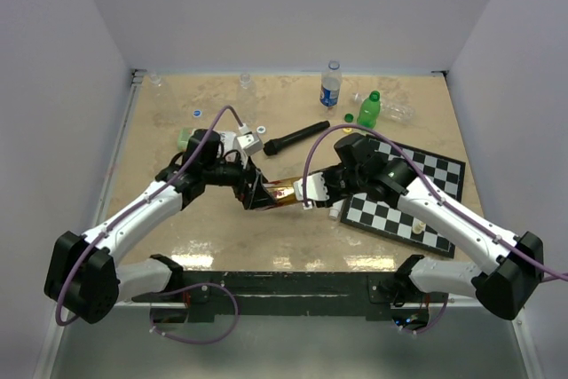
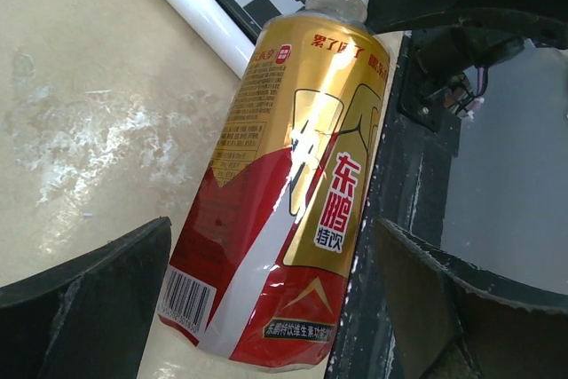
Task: Unscrew the bottle caps
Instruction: Pick up the plastic bottle from the corner of the board.
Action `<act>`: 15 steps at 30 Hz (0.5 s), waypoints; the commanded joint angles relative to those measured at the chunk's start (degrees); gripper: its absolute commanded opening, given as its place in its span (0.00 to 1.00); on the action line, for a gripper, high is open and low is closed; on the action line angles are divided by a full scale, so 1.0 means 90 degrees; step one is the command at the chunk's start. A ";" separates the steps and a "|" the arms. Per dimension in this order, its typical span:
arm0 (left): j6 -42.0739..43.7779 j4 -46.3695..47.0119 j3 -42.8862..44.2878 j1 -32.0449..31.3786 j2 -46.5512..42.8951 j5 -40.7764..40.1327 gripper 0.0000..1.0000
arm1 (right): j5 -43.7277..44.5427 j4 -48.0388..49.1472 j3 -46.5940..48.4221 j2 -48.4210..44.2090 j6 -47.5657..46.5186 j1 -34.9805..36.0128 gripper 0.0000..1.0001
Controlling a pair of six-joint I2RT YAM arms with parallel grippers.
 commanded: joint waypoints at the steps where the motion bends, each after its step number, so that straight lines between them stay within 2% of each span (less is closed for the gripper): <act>1: 0.0182 0.0017 0.0198 -0.0134 0.0090 0.0469 0.99 | -0.0038 -0.0110 0.0082 -0.0106 -0.0149 -0.0006 0.06; 15: 0.0299 -0.0022 0.0061 -0.0515 0.0363 0.0547 0.99 | -0.0155 -0.0276 0.0404 0.0236 -0.0237 -0.0006 0.06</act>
